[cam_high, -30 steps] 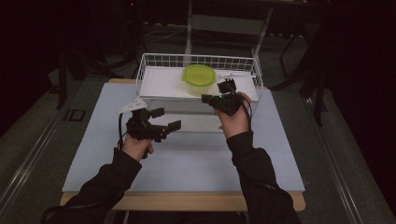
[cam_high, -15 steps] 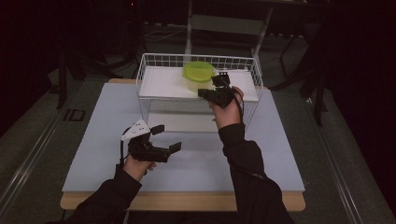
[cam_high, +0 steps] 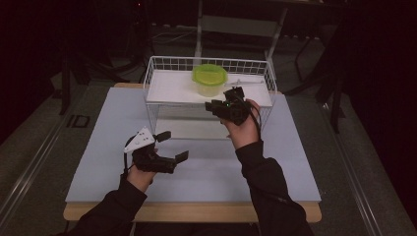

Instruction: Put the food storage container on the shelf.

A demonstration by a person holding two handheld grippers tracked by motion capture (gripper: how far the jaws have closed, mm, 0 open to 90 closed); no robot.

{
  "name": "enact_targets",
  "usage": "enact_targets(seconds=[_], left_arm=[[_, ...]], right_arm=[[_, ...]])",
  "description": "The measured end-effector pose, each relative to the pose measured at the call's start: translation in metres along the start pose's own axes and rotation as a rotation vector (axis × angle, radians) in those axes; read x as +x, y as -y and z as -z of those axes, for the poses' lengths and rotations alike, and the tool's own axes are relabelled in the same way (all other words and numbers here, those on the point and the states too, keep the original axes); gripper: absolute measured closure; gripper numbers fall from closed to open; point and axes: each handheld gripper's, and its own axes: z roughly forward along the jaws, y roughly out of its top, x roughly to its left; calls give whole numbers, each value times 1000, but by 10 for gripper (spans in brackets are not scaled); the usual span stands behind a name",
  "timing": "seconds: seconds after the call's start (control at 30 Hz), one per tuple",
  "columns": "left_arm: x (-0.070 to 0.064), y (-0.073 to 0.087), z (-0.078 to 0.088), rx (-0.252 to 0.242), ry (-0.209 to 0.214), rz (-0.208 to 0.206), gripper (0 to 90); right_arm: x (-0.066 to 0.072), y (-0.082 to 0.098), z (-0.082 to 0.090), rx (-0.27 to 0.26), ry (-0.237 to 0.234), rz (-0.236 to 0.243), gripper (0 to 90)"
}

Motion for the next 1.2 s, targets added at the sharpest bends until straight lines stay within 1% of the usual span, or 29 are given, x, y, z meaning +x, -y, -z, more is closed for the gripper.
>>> enact_targets(seconds=[0.07, 0.1, 0.17, 0.23, 0.33, 0.4, 0.43, 0.47, 0.53, 0.57, 0.6, 0.63, 0.7, 0.8, 0.83, 0.9, 1.0, 1.13, 1.2], left_arm=[[0, 1, 3, -3, 13, -19, 17], [-1, 1, 4, -4, 18, -26, 17], [-2, 2, 6, 0, 32, -32, 17], [-3, 3, 8, 3, 42, -37, 17], [-4, 4, 11, 15, 43, -44, 17], [-5, 7, 12, 29, 48, -51, 17], [-5, 8, 13, 38, 51, -53, 17], [-5, 9, 13, 42, 51, -56, 17], [-5, 11, 13, 48, 57, -55, 17], [-5, 11, 13, 48, 57, -55, 17], [-6, 12, 13, 54, 60, -60, 17], [-8, 13, 13, 51, 65, -62, 17], [-9, 13, 12, 53, 70, -68, 17], [-10, 15, 10, 59, 77, -70, 17], [-9, 15, 10, 65, 79, -71, 17], [-10, 16, 10, 63, 83, -65, 17], [-11, 17, 10, 68, 83, -78, 17], [-12, 20, 8, 81, 87, -92, 17], [-13, 21, 7, 91, 90, -99, 17]], right_arm=[[4, 5, 5, 4, -6, 32, 562], [6, 8, 7, -2, -7, 47, 536], [9, 14, 10, 6, -18, 80, 472], [12, 21, 13, 2, -25, 107, 403], [13, 33, 16, -15, -42, 128, 308], [13, 41, 18, -30, -59, 131, 259], [11, 49, 20, -36, -65, 143, 205], [10, 55, 21, -37, -72, 151, 193], [6, 65, 22, -29, -65, 149, 184], [6, 65, 22, -29, -65, 149, 184], [4, 70, 23, -32, -74, 141, 175], [0, 81, 23, -24, -69, 146, 171], [-5, 91, 25, -24, -68, 149, 156], [-9, 99, 26, -30, -68, 142, 157], [-14, 109, 28, -18, -69, 154, 156], [-20, 117, 30, -15, -76, 133, 157], [-26, 131, 32, -19, -64, 135, 157], [-34, 146, 32, -8, -38, 139, 158], [-37, 152, 32, -2, -22, 161, 158]])
